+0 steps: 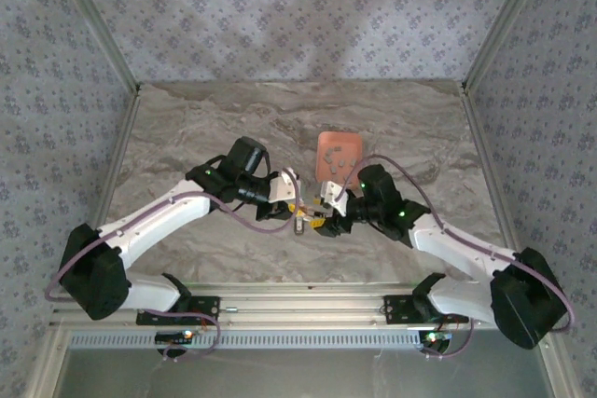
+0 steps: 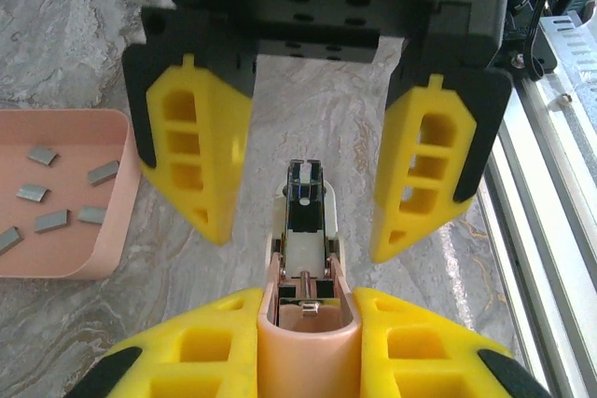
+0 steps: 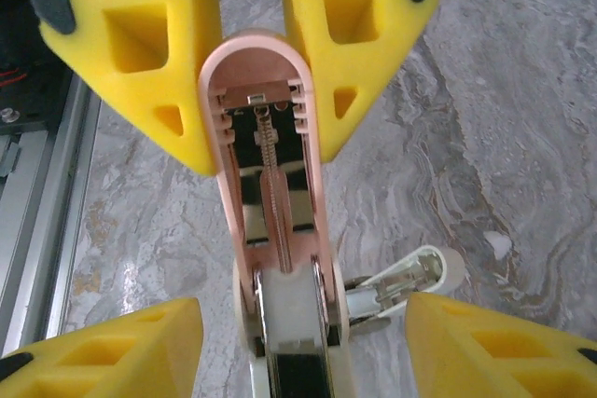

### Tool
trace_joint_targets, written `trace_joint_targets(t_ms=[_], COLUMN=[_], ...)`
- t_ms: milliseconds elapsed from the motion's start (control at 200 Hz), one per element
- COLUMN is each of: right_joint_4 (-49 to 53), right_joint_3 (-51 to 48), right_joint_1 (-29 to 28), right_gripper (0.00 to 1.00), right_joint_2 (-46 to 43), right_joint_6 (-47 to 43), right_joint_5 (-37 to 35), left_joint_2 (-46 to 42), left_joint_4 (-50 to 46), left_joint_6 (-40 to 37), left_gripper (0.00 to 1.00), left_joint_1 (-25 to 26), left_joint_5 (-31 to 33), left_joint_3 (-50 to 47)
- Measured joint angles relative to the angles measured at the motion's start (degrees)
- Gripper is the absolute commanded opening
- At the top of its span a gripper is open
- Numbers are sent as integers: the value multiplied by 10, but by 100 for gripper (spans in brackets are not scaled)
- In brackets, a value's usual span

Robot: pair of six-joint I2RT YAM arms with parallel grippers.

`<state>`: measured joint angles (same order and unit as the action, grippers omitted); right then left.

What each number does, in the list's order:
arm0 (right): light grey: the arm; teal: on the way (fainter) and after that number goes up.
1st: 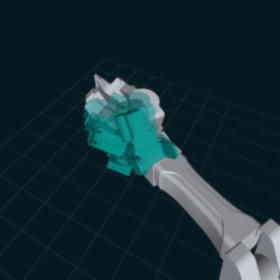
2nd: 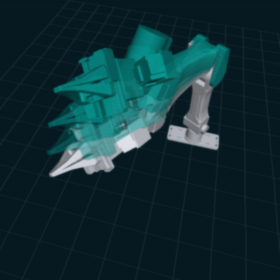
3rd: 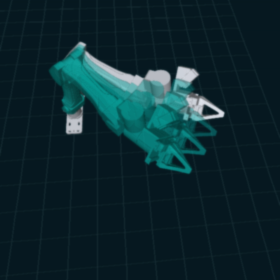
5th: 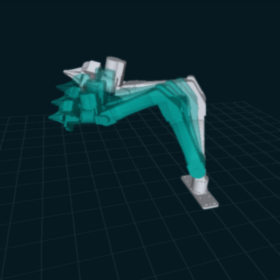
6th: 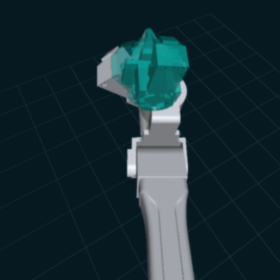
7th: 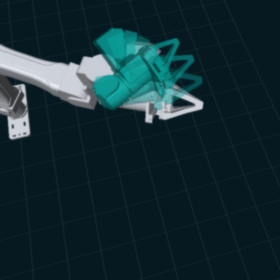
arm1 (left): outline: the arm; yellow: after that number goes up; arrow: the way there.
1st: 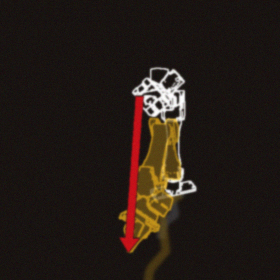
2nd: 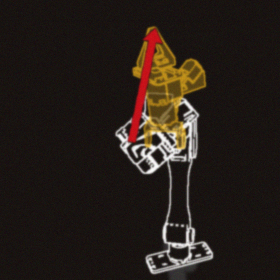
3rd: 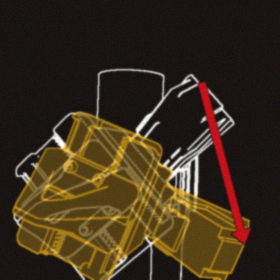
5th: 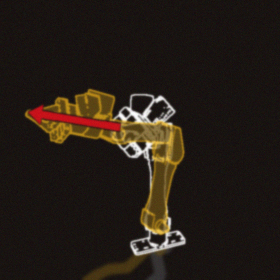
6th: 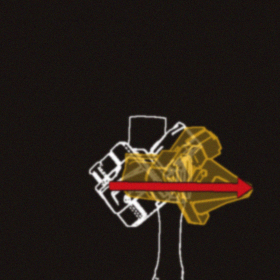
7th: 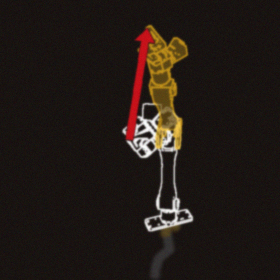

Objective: Load the staples into the stapler

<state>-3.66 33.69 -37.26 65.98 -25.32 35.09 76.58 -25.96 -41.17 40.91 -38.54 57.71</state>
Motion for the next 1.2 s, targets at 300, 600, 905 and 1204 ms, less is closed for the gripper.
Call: trace_joint_targets(t_ms=[300, 600, 905, 1204], right_joint_4=[-7, -24, -65, -113], right_joint_3=[24, 13, -76, -153], right_joint_1=[-2, 2, -8, -76], right_gripper=[14, 11, 12, 10], right_joint_2=[36, 26, -21, -64], right_joint_6=[-18, 0, 122, 325], right_joint_5=[45, 36, -72, -297], left_joint_2=[0, -24, -95, -125], left_joint_4=[0, 42, 175, 292], left_joint_6=[-2, 57, 215, 388], left_gripper=[18, 53, 90, 98], left_joint_1=[0, 5, 0, -22], left_joint_5=[-6, 44, 194, 352], left_joint_3=[3, -16, -105, -201])
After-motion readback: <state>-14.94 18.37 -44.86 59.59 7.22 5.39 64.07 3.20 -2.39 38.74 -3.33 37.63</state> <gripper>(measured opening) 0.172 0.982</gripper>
